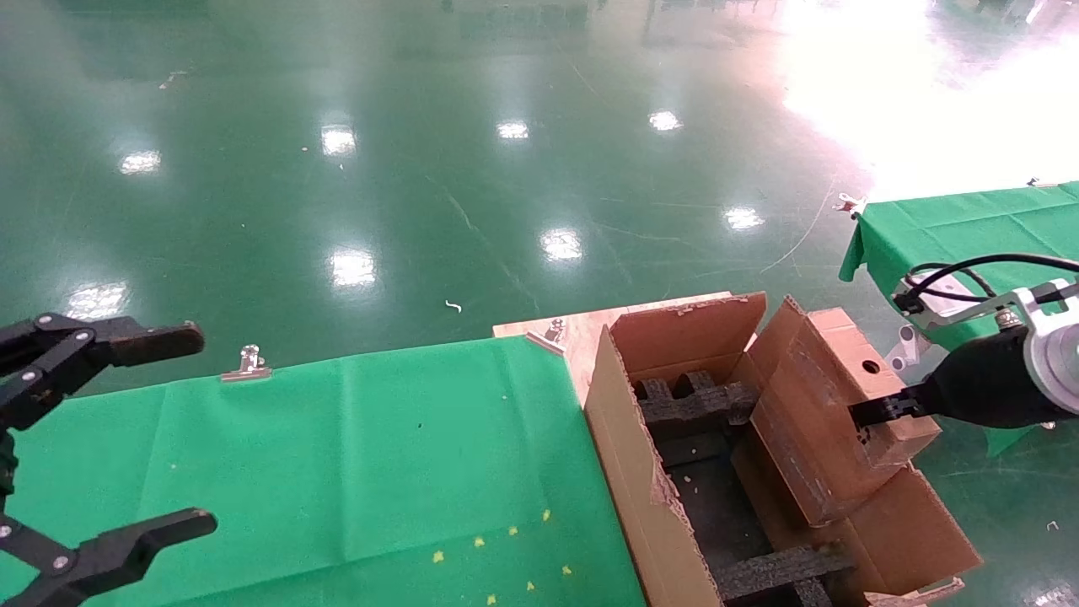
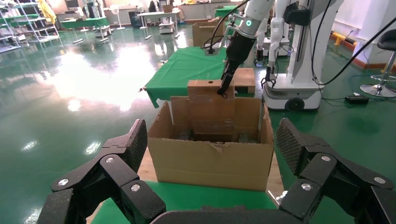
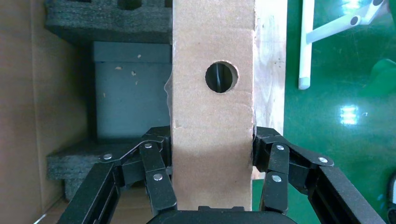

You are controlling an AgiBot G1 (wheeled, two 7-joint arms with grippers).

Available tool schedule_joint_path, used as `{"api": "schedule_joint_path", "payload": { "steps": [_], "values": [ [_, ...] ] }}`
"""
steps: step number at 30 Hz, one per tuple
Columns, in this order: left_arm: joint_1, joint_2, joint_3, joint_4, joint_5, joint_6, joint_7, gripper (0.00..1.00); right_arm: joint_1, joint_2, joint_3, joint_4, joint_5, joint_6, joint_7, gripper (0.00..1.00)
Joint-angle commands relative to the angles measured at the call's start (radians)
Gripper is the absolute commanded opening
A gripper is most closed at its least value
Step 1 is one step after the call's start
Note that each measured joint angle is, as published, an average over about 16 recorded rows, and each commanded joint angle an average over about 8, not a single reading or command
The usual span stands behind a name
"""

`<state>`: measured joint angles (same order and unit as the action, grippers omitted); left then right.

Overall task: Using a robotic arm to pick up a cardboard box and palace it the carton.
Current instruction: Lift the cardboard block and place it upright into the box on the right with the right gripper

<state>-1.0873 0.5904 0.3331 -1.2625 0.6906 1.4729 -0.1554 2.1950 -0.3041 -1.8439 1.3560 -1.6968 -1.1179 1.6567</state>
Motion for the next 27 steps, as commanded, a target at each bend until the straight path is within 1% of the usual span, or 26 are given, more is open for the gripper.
{"api": "schedule_joint_path", "payload": {
  "steps": [1, 13, 27],
  "values": [
    [0.000, 0.000, 0.000, 0.000, 0.000, 0.000, 0.000, 1.00, -0.009, -0.002, -0.004, 0.000, -0.004, 0.011, 0.008, 0.00],
    [0.000, 0.000, 0.000, 0.000, 0.000, 0.000, 0.000, 1.00, -0.066, -0.020, -0.031, -0.001, -0.026, 0.062, 0.053, 0.00],
    [0.000, 0.000, 0.000, 0.000, 0.000, 0.000, 0.000, 1.00, -0.166, -0.044, -0.071, -0.008, -0.056, 0.170, 0.108, 0.00]
  ]
}}
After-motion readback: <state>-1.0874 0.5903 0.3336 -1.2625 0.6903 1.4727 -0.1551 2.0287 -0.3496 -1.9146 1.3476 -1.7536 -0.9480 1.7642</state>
